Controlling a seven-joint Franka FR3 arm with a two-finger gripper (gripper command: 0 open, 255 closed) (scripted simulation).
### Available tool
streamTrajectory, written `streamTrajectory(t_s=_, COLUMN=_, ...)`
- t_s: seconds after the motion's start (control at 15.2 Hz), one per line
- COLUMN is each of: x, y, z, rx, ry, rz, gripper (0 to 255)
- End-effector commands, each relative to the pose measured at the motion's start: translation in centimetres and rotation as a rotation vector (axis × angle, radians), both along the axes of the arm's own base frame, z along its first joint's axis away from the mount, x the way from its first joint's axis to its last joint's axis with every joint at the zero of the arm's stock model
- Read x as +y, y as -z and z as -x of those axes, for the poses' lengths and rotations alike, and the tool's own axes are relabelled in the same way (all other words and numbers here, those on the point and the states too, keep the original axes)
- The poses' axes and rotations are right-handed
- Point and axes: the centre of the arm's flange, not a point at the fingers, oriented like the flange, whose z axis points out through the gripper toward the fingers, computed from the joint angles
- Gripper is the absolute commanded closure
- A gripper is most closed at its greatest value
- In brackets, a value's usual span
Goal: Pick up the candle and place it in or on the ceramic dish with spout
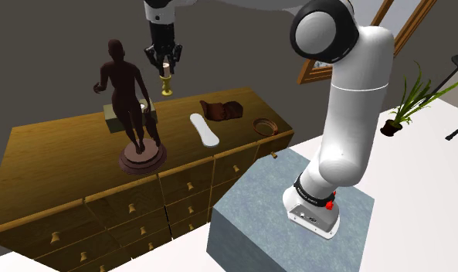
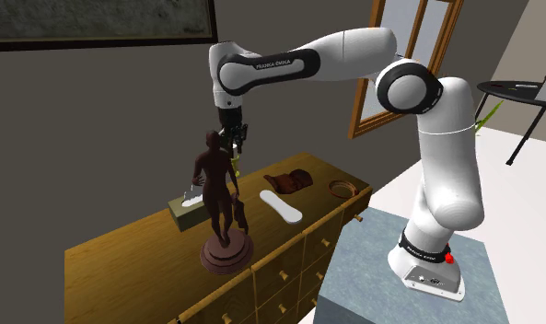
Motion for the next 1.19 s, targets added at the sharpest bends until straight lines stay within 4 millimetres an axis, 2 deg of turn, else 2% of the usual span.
streamTrajectory(t_s=0.0, x=-1.4, y=0.0, z=2.2, rx=0.0, ry=0.0, rz=0.0, gripper=255)
streamTrajectory(t_s=1.12, x=-13.9, y=-2.1, z=20.7, rx=0.0, ry=0.0, rz=0.0, gripper=255)
